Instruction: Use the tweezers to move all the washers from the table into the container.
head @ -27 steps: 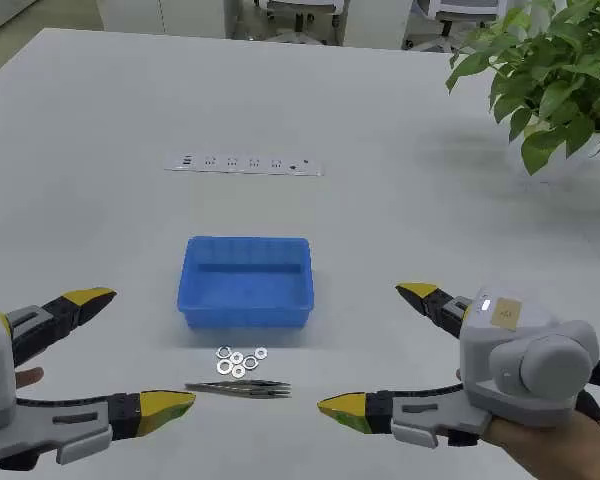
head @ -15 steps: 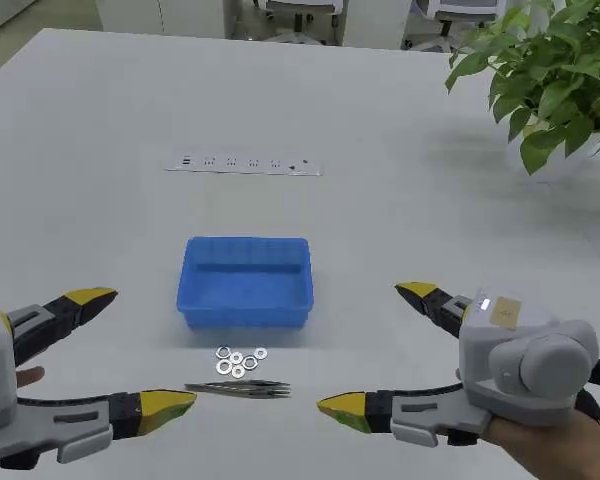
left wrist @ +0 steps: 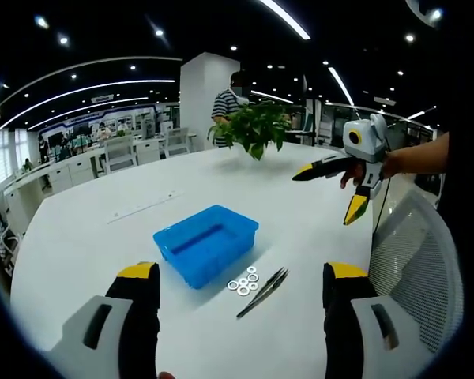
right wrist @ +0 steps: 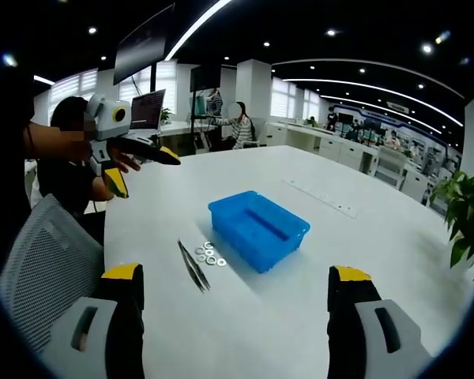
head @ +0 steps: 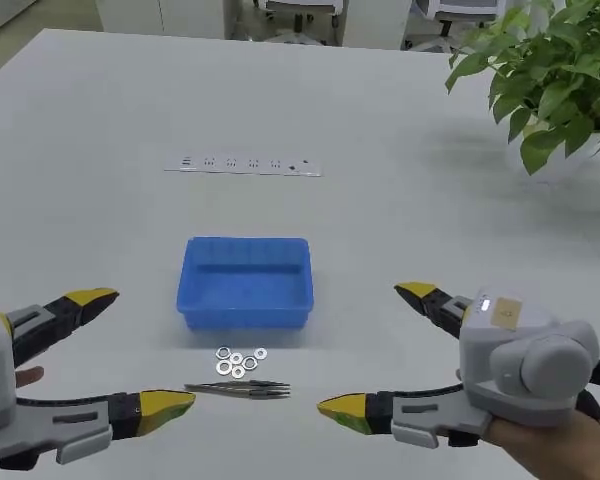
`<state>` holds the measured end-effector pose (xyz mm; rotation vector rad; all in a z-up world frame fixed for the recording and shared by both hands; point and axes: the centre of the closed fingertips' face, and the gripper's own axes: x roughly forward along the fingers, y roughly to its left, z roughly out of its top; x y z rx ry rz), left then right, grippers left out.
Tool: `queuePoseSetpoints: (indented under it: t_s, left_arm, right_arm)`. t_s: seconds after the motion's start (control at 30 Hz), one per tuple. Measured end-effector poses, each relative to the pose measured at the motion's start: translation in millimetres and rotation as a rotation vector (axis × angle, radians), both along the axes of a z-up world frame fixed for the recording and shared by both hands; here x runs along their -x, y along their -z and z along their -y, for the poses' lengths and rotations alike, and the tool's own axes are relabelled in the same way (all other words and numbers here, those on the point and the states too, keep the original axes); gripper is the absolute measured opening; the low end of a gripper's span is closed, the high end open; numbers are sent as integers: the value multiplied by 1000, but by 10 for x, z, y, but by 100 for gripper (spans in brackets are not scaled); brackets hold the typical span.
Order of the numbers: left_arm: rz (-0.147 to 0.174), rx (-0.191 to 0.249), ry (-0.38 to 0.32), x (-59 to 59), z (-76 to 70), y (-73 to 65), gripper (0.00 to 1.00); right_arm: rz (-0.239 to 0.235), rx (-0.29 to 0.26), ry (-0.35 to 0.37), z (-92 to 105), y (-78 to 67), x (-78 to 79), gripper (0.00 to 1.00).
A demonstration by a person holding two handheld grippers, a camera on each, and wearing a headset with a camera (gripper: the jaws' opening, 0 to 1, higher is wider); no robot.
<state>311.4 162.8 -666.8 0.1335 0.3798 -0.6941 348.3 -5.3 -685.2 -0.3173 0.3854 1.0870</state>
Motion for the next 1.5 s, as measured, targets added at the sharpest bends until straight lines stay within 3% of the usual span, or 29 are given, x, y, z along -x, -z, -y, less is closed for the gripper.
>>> queuePoseSetpoints:
  t_s: [0.67, 1.5]
  left_arm:
    - [-2, 2, -2, 2, -10, 4, 90]
    - [1, 20, 1, 6, -7, -34, 99]
  right_arm:
    - [1, 1, 0, 14, -4, -3, 98]
    - [10, 7, -1, 26, -9, -14, 100]
